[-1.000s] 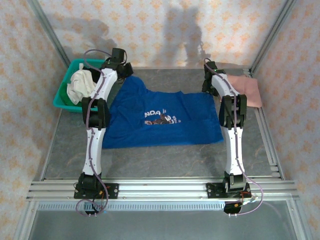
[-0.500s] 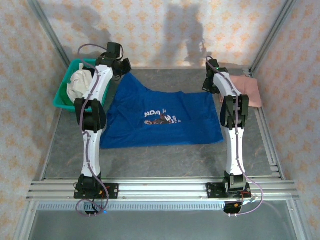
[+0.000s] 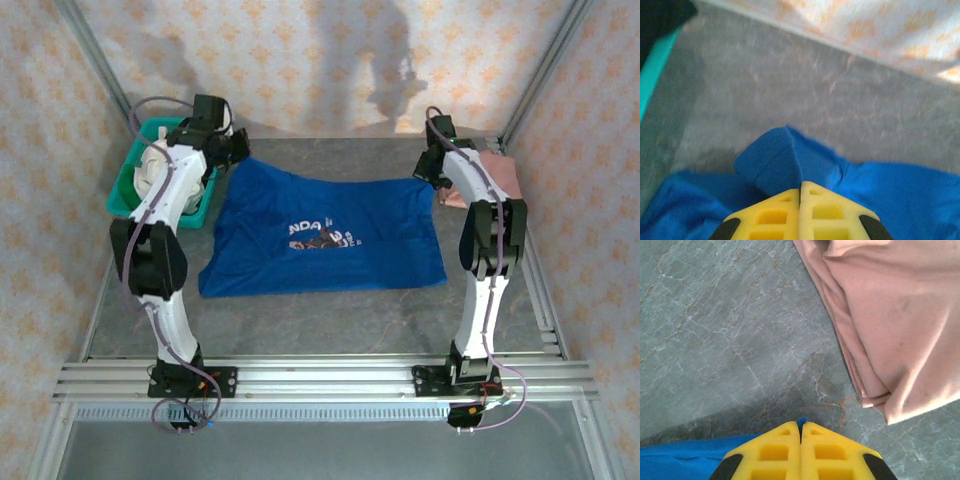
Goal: Fold and stack the t-shirts
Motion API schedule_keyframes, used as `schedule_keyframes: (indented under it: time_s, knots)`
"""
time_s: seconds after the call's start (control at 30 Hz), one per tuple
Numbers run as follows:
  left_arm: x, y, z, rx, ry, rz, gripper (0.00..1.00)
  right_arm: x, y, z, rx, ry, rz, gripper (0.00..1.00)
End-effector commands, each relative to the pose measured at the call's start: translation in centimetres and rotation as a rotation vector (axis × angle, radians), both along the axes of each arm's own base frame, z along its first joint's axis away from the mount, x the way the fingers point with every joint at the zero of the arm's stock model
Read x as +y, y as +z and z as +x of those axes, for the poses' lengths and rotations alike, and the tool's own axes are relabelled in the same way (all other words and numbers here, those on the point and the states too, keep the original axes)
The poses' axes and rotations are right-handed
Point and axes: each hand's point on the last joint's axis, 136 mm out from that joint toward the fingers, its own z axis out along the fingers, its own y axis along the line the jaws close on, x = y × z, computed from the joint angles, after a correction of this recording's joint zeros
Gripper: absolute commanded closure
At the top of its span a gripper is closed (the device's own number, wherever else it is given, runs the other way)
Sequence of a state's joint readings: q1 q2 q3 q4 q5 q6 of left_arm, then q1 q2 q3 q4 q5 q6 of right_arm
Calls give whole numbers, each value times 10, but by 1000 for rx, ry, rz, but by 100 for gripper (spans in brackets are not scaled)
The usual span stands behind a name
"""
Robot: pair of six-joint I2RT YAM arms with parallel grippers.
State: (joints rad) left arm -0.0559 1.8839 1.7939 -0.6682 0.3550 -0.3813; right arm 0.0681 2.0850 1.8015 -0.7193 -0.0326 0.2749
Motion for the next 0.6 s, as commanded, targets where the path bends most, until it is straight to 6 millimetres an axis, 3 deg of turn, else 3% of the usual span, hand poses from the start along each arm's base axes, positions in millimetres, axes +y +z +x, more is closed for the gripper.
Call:
schedule_keyframes:
  time_s: [0.0, 0.3, 0.43, 0.57]
  knots:
    - [8, 23, -36, -65, -9, 13, 100, -1, 23, -16, -59, 11, 13, 100]
    - [46, -26, -151, 16, 171, 127, 100, -11, 7, -56, -50, -34, -5, 100]
    - [55, -52, -185, 45, 231, 135, 100, -8, -7, -63, -27, -37, 26, 100]
    - [50, -80, -203, 82, 237, 99, 100, -12, -19, -74, 9, -62, 18, 100]
